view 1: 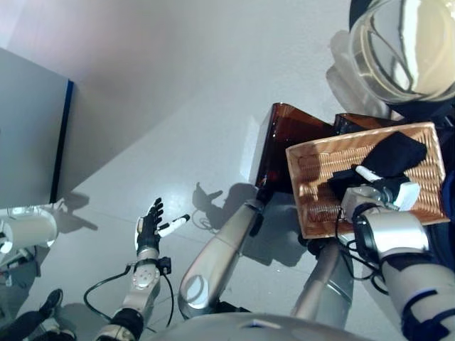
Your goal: Pick up the clothes and place them into the washing machine
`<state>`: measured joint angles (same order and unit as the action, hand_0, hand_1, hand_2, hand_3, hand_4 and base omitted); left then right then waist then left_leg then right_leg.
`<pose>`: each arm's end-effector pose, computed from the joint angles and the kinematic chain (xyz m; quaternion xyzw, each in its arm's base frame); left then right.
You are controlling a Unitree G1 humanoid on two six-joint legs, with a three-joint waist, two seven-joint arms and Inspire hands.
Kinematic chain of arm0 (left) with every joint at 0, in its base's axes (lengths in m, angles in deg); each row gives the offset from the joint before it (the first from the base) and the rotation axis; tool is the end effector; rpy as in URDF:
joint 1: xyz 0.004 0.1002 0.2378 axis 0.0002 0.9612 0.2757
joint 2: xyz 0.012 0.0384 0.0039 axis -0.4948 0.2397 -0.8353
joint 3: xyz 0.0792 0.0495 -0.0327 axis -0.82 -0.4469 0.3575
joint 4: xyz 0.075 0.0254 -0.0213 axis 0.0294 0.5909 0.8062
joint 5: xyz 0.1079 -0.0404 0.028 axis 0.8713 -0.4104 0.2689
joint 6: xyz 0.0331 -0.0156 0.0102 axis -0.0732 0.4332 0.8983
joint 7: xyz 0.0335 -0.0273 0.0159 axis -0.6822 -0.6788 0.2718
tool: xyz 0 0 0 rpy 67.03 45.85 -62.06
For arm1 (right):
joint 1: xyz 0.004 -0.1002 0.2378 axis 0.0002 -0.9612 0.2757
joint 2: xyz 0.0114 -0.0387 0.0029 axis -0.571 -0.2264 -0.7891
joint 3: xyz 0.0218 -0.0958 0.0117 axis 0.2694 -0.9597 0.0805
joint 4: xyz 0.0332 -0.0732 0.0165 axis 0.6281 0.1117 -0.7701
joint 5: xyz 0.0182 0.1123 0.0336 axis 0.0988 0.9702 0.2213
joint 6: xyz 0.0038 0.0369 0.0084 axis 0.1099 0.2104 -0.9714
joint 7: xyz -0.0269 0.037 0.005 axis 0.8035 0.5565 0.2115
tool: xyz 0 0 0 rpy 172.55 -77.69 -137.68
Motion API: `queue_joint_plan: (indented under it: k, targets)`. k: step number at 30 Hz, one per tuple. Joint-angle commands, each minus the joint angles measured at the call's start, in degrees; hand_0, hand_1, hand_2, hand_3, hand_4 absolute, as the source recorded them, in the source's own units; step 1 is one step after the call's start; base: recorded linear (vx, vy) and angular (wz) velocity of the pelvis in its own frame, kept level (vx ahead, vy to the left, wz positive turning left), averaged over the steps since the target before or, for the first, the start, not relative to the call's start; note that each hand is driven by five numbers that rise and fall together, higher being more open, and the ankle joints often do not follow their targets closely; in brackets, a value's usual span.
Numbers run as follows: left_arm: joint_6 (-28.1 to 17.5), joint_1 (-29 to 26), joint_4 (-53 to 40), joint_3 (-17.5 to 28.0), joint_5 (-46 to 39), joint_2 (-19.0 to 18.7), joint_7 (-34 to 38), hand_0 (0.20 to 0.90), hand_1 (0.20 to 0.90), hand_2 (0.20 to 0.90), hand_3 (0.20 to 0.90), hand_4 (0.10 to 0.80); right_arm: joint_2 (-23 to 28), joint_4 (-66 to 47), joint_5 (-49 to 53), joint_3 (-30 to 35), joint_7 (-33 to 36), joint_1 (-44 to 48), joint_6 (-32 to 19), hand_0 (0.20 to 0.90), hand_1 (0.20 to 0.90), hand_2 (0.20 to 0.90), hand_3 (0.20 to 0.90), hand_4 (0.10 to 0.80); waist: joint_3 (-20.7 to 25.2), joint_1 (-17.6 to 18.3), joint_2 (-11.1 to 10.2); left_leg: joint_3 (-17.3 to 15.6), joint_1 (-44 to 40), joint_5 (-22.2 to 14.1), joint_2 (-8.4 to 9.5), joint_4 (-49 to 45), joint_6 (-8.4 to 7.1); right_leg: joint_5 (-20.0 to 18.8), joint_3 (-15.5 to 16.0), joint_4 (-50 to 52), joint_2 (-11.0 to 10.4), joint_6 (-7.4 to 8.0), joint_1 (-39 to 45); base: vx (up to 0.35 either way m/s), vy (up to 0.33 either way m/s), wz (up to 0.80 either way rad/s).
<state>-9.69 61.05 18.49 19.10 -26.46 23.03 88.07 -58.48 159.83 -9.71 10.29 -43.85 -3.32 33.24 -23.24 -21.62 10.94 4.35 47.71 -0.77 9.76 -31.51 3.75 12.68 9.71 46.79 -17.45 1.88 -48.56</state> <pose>0.1600 0.1812 -0.0774 0.0552 0.1919 0.1332 0.9708 0.2956 -0.2933 0.0370 -0.1028 0.2421 -0.5392 0.8001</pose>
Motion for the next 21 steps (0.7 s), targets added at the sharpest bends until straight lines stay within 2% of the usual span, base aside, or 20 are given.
queue_joint_plan:
  k: [1,9,17,19,21]
  targets:
    - [-2.1,1.5,-0.3,3.1,-0.6,-3.5,2.2,0.9,0.9,0.9,0.9,0.8,2.4,-1.6,-1.8,-0.6,0.4,0.0,0.1,0.2,0.2,0.2,0.2,0.3,1.8,-2.3,3.5,-0.9,2.9,-2.3,0.7,0.1,-2.13,-0.6,1.2,-3.6,0.5,-0.96,2.6,0.002,0.04,0.09]
    - [-1.9,1.9,1.8,4.0,-1.2,-3.6,1.7,0.9,0.9,0.9,0.9,0.8,2.3,-2.4,-2.4,-0.2,0.8,-0.6,-0.1,0.2,0.2,0.2,0.2,0.3,2.5,-1.8,3.3,-1.8,2.0,-2.2,0.36,0.8,-1.91,-1.1,0.3,-4.1,0.7,-0.93,2.9,0.0,0.022,-0.09]
    - [-1.5,1.7,7.7,4.1,-1.3,-3.5,1.0,0.9,0.9,0.9,0.9,0.8,3.7,-2.8,-3.3,1.1,0.6,-3.5,-0.3,0.2,0.2,0.2,0.2,0.3,4.7,-0.1,2.5,-2.4,-2.3,-1.5,-0.11,4.5,-1.99,-2.3,-0.1,-7.7,1.1,-0.58,7.1,0.023,0.006,-0.06]
    - [-1.4,1.5,10.0,4.2,-1.6,-3.4,0.5,0.9,0.9,0.9,0.9,0.8,4.2,-3.8,-1.8,2.8,0.2,-5.0,-1.6,0.2,0.2,0.2,0.2,0.3,5.4,0.7,2.4,-2.4,-4.2,-1.2,-0.32,6.1,-2.13,-2.6,0.1,-9.2,1.3,-0.43,9.1,0.05,-0.006,-0.07]
    - [-1.2,0.9,13.9,4.7,-2.2,-2.7,0.1,0.9,0.9,0.9,0.9,0.8,3.2,-7.8,7.4,7.9,-3.8,-8.9,-7.3,0.2,0.2,0.2,0.2,0.3,6.4,2.2,2.0,-2.6,-7.6,-0.7,-0.59,8.4,-2.49,-3.0,-0.2,-12.2,1.9,-0.21,12.8,0.094,0.005,-0.1]
